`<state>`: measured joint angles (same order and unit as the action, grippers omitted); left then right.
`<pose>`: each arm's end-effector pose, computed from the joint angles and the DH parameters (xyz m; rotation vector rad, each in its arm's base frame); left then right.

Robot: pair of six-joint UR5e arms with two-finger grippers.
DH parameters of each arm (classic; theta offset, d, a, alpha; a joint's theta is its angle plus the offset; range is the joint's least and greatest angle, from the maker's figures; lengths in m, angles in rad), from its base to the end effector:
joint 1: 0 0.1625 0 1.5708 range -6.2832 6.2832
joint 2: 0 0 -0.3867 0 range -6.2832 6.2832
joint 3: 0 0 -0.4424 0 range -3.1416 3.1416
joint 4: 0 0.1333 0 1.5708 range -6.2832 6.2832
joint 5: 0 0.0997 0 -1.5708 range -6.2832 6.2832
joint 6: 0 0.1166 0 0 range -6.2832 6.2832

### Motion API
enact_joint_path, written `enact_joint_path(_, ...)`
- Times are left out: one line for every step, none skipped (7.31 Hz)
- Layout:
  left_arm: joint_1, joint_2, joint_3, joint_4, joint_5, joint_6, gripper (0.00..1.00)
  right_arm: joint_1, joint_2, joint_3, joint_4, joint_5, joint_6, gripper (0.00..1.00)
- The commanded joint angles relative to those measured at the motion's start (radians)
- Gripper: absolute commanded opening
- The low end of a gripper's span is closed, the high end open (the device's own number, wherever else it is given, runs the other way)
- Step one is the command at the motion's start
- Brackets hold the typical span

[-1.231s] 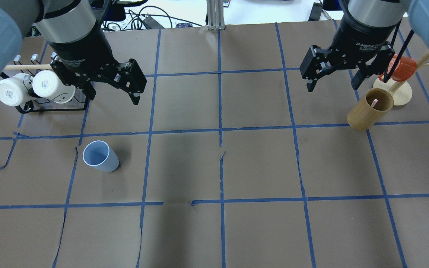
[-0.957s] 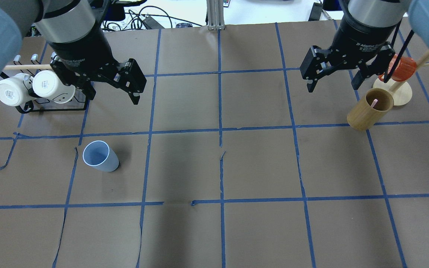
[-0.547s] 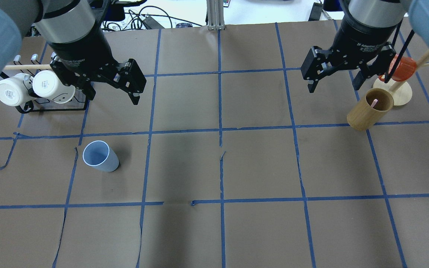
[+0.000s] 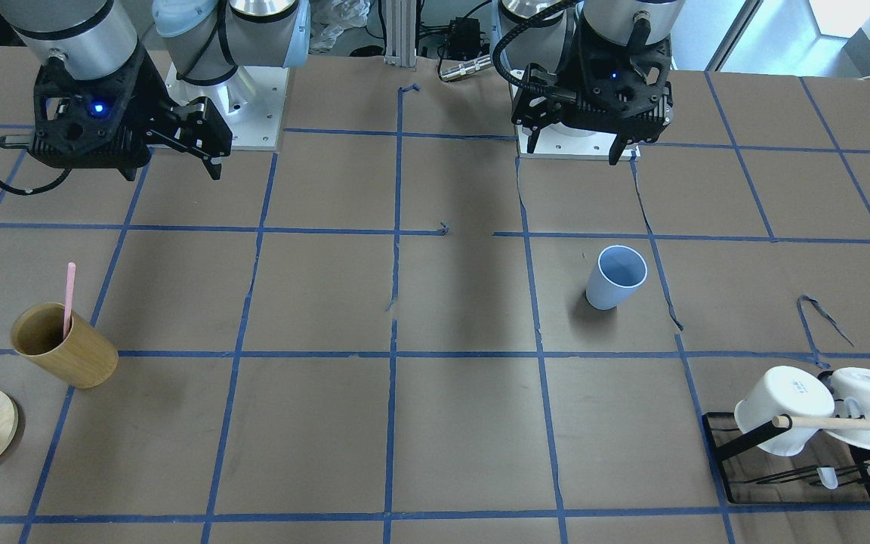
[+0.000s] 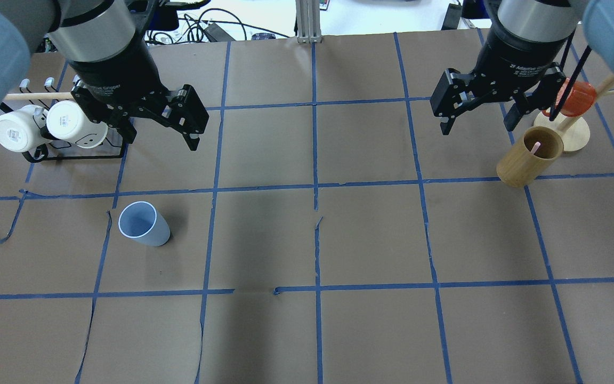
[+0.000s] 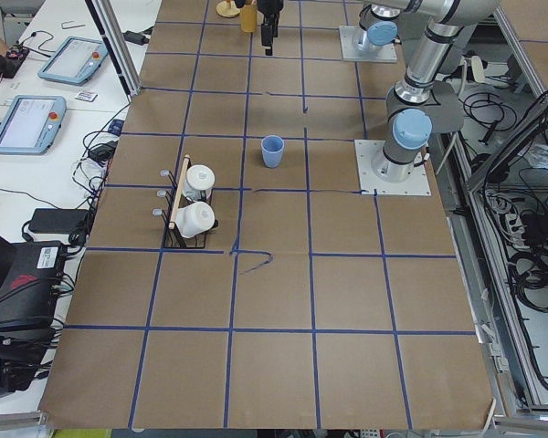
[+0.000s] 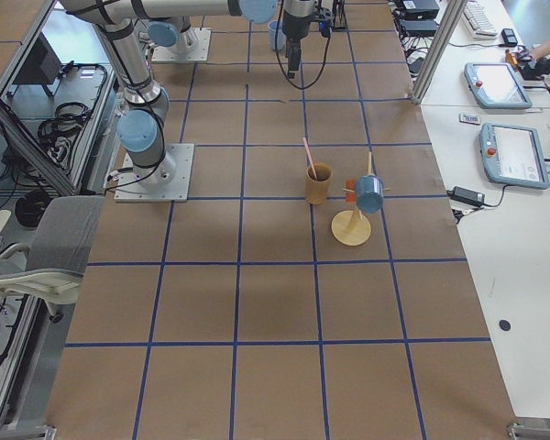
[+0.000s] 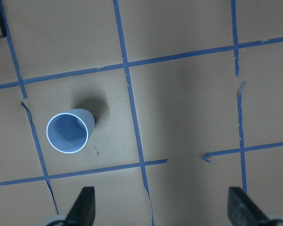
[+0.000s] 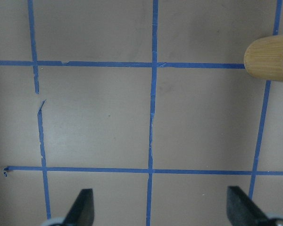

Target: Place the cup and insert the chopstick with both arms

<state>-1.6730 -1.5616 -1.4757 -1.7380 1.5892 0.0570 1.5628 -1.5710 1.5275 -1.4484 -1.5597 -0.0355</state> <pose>-0.1844 -0.5125 0.4726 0.2490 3.1103 0.0975 0.1303 -0.5332 0.4443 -0.0423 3.1261 0.1230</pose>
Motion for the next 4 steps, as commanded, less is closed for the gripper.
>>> enact_joint_path(0.001,0.000,0.000,0.000,0.000,0.006,1.00,-0.001,-0.001,0.008,-0.006,-0.002,-0.001,1.00)
enact_joint_path(0.001,-0.002,0.000,0.000,0.000,0.006,1.00,-0.001,-0.001,0.010,-0.004,-0.005,-0.001,1.00)
enact_joint_path(0.001,0.000,-0.002,0.000,0.000,0.006,1.00,-0.003,-0.001,0.013,-0.004,-0.005,-0.001,1.00)
enact_joint_path(0.001,0.000,0.000,0.000,-0.002,0.006,1.00,-0.001,-0.001,0.013,-0.004,-0.003,-0.001,1.00)
